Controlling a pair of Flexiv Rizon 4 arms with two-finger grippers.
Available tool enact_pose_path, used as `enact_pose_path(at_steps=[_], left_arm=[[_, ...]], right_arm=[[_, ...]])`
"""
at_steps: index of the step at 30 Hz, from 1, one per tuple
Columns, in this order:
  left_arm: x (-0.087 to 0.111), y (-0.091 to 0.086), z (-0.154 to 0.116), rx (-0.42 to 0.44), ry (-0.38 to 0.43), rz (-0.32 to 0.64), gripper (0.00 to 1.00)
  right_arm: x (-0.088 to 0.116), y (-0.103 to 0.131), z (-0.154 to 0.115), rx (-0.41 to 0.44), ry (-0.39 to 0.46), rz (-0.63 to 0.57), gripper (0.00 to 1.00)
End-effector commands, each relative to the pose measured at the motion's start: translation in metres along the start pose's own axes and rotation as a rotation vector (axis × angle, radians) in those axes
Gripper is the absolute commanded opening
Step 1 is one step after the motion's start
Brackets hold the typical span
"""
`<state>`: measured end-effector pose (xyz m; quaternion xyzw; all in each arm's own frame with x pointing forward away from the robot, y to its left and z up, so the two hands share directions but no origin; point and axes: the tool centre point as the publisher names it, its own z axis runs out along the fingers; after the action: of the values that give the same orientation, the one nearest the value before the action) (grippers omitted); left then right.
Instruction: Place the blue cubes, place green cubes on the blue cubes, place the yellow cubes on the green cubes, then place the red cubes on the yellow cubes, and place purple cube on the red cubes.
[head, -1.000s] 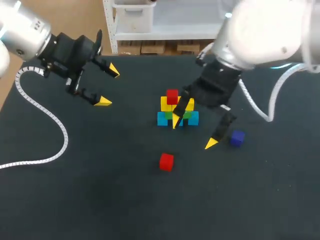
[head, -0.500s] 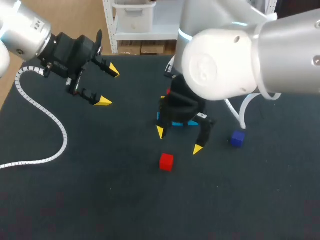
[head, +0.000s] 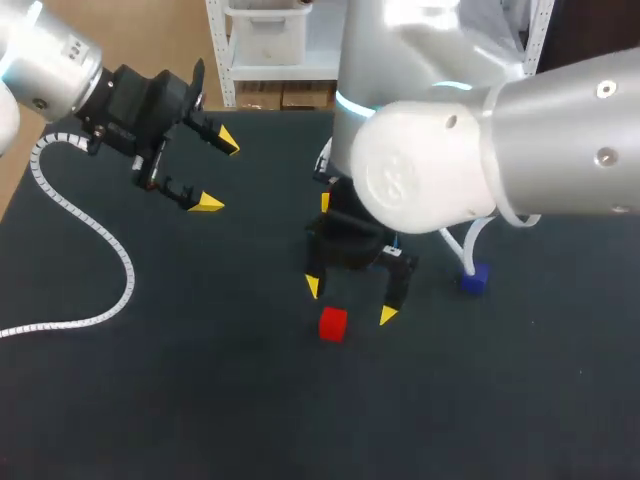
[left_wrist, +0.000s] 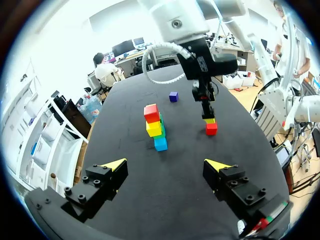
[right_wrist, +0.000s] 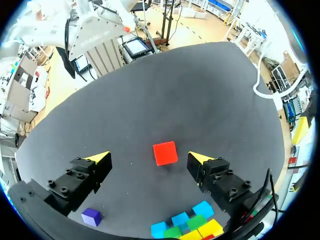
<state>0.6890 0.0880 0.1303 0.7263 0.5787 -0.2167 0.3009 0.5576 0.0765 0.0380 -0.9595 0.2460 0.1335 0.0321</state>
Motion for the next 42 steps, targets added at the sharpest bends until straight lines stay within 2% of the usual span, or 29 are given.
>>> enact_pose_path(at_steps=[1, 15, 42], left_arm=[[0.001, 0.000, 0.000, -0.002, -0.003, 0.003, 1.00], [0.001, 0.000, 0.000, -0.002, -0.003, 0.003, 1.00], [0.001, 0.000, 0.000, -0.002, -0.003, 0.003, 1.00]], right_arm=[[0.003, -0.006, 0.011, -0.001, 0.008, 0.013, 1.00], [0.014, -0.013, 0.021, -0.002, 0.022, 0.010, 1.00], [0.007, -0.020, 0.037, -0.038, 0.014, -0.030, 1.00]])
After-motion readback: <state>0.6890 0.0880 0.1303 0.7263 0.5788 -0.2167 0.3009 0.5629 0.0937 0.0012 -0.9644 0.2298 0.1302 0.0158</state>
